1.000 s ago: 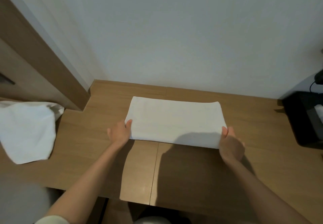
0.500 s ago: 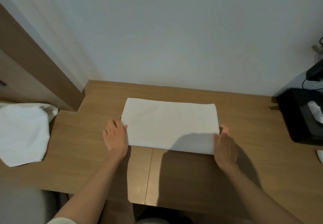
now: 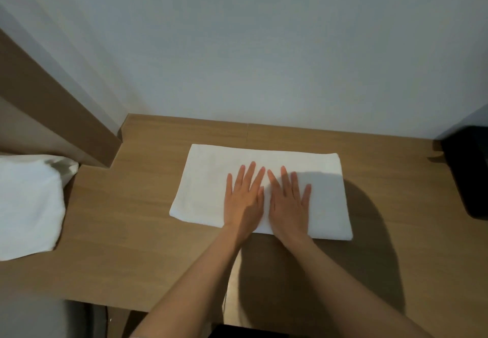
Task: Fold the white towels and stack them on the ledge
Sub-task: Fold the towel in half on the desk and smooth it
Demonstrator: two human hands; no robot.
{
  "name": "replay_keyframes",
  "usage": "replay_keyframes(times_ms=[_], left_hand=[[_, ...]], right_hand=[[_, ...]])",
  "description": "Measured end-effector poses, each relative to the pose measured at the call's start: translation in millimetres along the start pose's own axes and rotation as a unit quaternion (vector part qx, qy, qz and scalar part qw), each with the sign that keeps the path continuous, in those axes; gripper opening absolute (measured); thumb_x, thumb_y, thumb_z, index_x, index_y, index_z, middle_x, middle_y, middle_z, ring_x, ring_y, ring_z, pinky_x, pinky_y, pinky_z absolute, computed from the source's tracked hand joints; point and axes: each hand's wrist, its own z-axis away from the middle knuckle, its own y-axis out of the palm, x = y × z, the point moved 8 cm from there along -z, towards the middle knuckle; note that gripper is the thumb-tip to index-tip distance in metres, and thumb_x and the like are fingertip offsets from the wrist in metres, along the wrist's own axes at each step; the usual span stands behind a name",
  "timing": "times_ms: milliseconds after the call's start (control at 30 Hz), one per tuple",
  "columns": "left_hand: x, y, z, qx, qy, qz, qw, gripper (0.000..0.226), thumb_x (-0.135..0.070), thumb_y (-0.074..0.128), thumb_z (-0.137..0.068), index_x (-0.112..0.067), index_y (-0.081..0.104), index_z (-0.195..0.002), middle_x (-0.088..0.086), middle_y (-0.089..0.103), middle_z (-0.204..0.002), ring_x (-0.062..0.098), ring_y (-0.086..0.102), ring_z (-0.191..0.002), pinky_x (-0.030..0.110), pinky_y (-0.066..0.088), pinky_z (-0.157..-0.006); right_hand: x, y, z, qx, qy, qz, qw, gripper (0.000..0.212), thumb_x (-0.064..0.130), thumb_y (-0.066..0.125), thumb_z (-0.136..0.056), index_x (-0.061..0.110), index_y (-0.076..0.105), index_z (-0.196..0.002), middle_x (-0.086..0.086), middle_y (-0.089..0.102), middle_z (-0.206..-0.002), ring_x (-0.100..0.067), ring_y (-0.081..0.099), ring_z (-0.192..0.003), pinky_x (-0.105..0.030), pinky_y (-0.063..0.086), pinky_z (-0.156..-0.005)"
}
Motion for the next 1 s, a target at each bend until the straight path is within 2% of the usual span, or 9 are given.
replay_keyframes(times_ms=[133, 300, 467, 667, 733, 833, 900, 1000], left_hand=[[37, -1, 4, -0.008, -0.019, -0.015, 1.0, 0.057, -0.055, 0.005, -0.096, -0.038, -0.009, -0.148, -0.007, -0.015, -0.158, 0.014, -0.017, -0.145, 0.035, -0.018, -0.116], [101, -16, 12, -0.009, -0.058, -0.023, 0.998, 0.066, -0.058, -0.002, -0.091, -0.03, -0.016, -0.148, -0.004, -0.023, -0.156, 0.011, -0.025, -0.142, 0.031, -0.019, -0.115], [121, -19, 16, 0.008, -0.069, 0.014, 0.997, 0.072, -0.06, 0.0, -0.09, -0.02, -0.021, -0.146, -0.001, -0.027, -0.155, 0.011, -0.026, -0.142, 0.03, -0.012, -0.116], [109, -31, 13, -0.024, -0.086, 0.027, 0.996, 0.07, -0.052, 0.009, -0.097, -0.01, -0.01, -0.15, 0.002, -0.016, -0.158, 0.012, -0.018, -0.144, 0.026, -0.016, -0.115], [86, -36, 6, -0.052, -0.045, 0.038, 0.997, 0.065, -0.046, 0.012, -0.1, -0.011, -0.008, -0.15, 0.0, -0.018, -0.155, 0.01, -0.019, -0.142, 0.024, -0.019, -0.113], [34, -27, -14, -0.036, 0.043, 0.056, 0.997, 0.058, -0.036, 0.018, -0.103, -0.014, -0.005, -0.151, -0.001, -0.013, -0.157, 0.013, -0.014, -0.145, 0.025, -0.015, -0.115], [10, -18, -24, -0.021, 0.064, 0.057, 0.996, 0.056, -0.031, 0.023, -0.103, -0.014, 0.001, -0.152, 0.002, -0.003, -0.16, 0.017, -0.006, -0.147, 0.027, -0.011, -0.116], [6, -9, -31, -0.02, 0.064, 0.045, 0.997, 0.056, -0.037, 0.024, -0.102, -0.02, 0.008, -0.152, -0.001, 0.003, -0.16, 0.015, -0.002, -0.148, 0.028, -0.014, -0.115]], right_hand=[[-13, -1, 6, -0.021, -0.009, -0.002, 1.0, 0.057, 0.051, 0.012, -0.098, 0.041, -0.015, -0.147, 0.006, -0.018, -0.159, -0.017, -0.019, -0.145, -0.043, -0.019, -0.114], [-44, -11, 11, -0.025, -0.006, -0.025, 0.999, 0.055, 0.054, 0.007, -0.095, 0.046, -0.013, -0.145, 0.007, -0.015, -0.158, -0.015, -0.017, -0.145, -0.042, -0.016, -0.117], [-77, -17, 18, -0.027, 0.031, -0.014, 0.999, 0.058, 0.052, 0.009, -0.095, 0.04, -0.008, -0.149, 0.001, -0.012, -0.16, -0.017, -0.018, -0.145, -0.038, -0.012, -0.118], [-69, -19, 14, -0.014, 0.056, -0.019, 0.998, 0.057, 0.043, 0.016, -0.101, 0.031, -0.011, -0.15, -0.001, -0.016, -0.16, -0.02, -0.019, -0.145, -0.041, -0.014, -0.118], [-52, -25, 8, -0.028, 0.031, -0.028, 0.999, 0.058, 0.038, 0.02, -0.102, 0.028, -0.009, -0.151, 0.0, -0.012, -0.16, -0.019, -0.017, -0.146, -0.039, -0.016, -0.117], [-15, -28, -12, -0.03, -0.021, -0.026, 0.999, 0.059, 0.037, 0.022, -0.102, 0.027, -0.008, -0.151, 0.002, -0.011, -0.16, -0.018, -0.016, -0.146, -0.038, -0.019, -0.114], [6, -23, -25, -0.022, -0.043, -0.006, 0.999, 0.058, 0.037, 0.02, -0.102, 0.025, -0.007, -0.152, 0.002, -0.011, -0.16, -0.019, -0.016, -0.146, -0.04, -0.019, -0.115], [16, -10, -37, 0.001, -0.041, 0.0, 0.999, 0.056, 0.039, 0.018, -0.102, 0.028, -0.006, -0.152, 0.003, -0.011, -0.16, -0.019, -0.016, -0.146, -0.043, -0.013, -0.117]])
